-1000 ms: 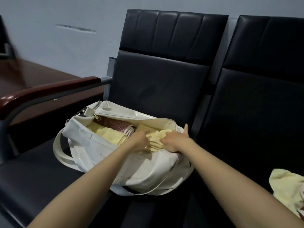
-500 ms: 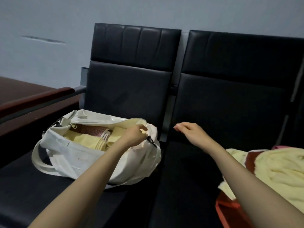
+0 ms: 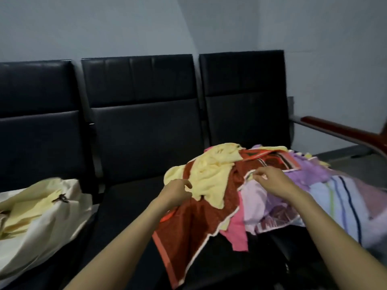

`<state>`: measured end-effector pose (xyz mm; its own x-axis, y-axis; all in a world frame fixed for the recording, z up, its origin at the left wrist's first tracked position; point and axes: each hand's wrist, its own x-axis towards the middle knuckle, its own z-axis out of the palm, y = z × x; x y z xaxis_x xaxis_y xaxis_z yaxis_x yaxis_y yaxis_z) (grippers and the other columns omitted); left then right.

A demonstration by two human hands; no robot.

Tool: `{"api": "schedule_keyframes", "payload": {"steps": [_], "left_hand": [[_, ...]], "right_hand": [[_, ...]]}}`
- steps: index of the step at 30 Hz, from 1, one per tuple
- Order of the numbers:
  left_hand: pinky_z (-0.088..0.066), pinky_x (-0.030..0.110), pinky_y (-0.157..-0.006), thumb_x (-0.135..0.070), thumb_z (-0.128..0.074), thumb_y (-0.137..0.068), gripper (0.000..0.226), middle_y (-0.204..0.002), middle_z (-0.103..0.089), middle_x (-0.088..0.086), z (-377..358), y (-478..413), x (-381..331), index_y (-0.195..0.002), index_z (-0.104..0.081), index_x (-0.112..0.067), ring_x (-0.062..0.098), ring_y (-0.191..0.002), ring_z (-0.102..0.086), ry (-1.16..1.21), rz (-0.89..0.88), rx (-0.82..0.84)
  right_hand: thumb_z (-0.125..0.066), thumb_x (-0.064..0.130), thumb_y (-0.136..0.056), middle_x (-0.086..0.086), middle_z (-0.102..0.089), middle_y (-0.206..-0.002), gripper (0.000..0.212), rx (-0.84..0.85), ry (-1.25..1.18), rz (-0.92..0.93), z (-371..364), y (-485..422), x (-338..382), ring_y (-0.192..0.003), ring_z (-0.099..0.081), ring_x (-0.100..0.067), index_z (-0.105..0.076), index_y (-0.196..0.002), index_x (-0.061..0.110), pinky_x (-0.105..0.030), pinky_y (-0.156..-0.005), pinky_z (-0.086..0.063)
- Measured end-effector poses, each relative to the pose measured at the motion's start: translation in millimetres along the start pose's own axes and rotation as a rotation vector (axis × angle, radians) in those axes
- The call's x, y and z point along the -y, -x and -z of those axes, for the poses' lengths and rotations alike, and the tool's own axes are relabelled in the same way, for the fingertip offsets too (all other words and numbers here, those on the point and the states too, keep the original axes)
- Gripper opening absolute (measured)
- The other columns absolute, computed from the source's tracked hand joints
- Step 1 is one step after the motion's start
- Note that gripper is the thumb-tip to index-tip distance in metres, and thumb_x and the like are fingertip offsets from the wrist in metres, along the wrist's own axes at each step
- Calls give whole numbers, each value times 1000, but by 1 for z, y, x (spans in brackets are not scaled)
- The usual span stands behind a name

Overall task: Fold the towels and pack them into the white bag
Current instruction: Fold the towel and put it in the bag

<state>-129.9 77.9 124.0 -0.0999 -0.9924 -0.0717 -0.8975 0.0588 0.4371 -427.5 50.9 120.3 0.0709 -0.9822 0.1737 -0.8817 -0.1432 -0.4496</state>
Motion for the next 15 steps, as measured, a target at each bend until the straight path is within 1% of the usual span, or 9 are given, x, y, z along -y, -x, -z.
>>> {"api": "schedule_keyframes", "payload": {"steps": [2, 5, 7, 9, 12, 14, 15], "left_hand": [[-48, 30, -86, -23, -56, -92, 34, -124, -60, 5, -19, -17, -32, -125, -58, -19, 20, -105, -60, -45, -34, 30], [-46, 30, -89, -25, -56, -93, 39, -131, -55, 6, -49, -45, -68, -131, -53, -18, 21, -112, -57, -92, -58, 48], [-44, 33, -94, -26, -55, -93, 46, -136, -49, 9, -68, -61, -83, -137, -46, -17, 25, -119, -52, -128, -56, 16], [-43, 37, -97, -27, -55, -93, 50, -136, -43, 10, -87, -77, -91, -139, -39, -13, 28, -123, -47, -155, -5, -37], [-40, 40, -97, -24, -55, -92, 48, -133, -38, 14, -113, -95, -84, -131, -35, -4, 33, -122, -42, -185, 119, -69], [-39, 40, -95, -22, -54, -90, 41, -127, -41, 14, -124, -101, -74, -124, -41, -3, 34, -116, -42, -268, 136, -62], [-39, 39, -93, -22, -53, -90, 36, -124, -43, 12, -127, -102, -69, -119, -46, -3, 33, -113, -43, -277, 128, -93]], "right_hand": [[-58, 28, -92, -6, -67, -112, 18, -38, 36, -55, 13, 2, -35, -107, -61, -28, -70, -103, 21, -41, -89, -48], [-55, 28, -93, -7, -59, -125, 28, -53, 123, -83, 21, -1, -62, -119, -52, -28, -63, -119, 22, -44, -97, -43], [-53, 28, -94, -5, -51, -134, 36, -56, 121, -68, 17, -6, -70, -128, -42, -26, -55, -130, 23, -45, -104, -37], [-52, 29, -95, -2, -43, -142, 44, -57, 123, -37, 10, -14, -73, -135, -31, -24, -46, -139, 25, -46, -109, -30], [-49, 30, -97, -1, -28, -152, 51, -18, 169, 38, -4, -29, -68, -145, -13, -23, -34, -146, 29, -52, -117, -16], [-44, 31, -99, 2, -17, -158, 52, 47, 186, 74, -15, -38, -62, -148, -1, -22, -27, -149, 31, -56, -116, -5], [-41, 31, -101, 3, -14, -159, 51, 75, 189, 89, -21, -42, -60, -148, 1, -21, -26, -150, 31, -58, -116, -2]]}}
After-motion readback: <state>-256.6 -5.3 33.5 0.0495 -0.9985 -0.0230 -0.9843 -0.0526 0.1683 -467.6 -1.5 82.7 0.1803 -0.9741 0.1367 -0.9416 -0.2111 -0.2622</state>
